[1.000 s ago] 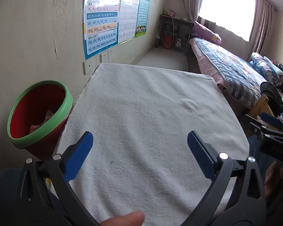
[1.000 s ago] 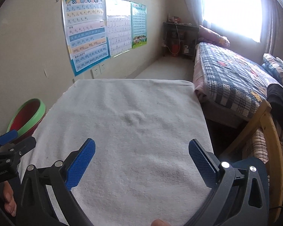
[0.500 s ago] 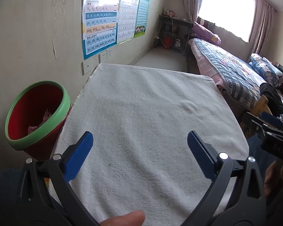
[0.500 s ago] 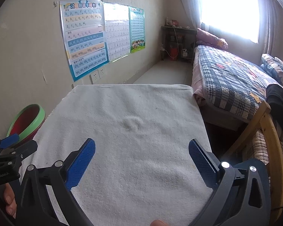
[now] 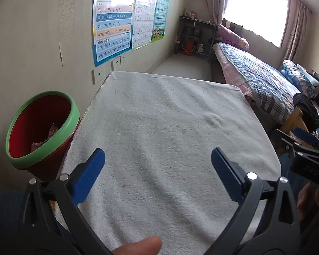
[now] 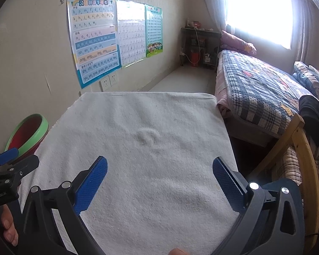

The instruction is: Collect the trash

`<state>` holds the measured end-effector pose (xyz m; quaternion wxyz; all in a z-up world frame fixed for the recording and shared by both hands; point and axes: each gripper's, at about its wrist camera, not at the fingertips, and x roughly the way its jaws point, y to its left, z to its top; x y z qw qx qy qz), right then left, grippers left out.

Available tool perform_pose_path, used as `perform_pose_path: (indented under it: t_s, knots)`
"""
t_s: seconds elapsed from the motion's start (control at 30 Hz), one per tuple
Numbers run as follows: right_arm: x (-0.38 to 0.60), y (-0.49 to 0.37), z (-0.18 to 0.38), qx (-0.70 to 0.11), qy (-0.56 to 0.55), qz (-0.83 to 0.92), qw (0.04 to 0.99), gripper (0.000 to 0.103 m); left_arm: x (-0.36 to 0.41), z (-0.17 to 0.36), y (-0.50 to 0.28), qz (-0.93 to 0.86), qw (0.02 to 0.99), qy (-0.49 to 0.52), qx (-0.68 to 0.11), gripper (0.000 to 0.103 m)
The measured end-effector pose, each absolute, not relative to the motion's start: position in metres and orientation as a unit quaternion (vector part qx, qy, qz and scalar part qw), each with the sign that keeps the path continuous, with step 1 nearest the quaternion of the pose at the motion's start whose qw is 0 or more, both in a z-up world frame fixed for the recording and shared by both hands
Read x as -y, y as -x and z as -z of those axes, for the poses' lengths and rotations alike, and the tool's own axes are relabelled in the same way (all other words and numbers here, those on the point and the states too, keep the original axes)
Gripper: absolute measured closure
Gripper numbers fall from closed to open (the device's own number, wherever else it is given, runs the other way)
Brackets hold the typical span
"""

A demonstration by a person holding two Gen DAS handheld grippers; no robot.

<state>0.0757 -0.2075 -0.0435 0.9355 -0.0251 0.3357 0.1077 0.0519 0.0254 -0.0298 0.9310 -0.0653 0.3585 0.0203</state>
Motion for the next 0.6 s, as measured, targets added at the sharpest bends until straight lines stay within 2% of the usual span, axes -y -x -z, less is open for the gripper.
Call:
perform_pose_path:
  t_s: [0.6]
  knots:
    - [0.2059, -0.0756, 0.0457, -0.337, 0.03, -0.11, 0.934, 0.007, -0.0224, 0.0314, -0.0513, -0.019, 0.932, 0.059, -0.358, 0.005]
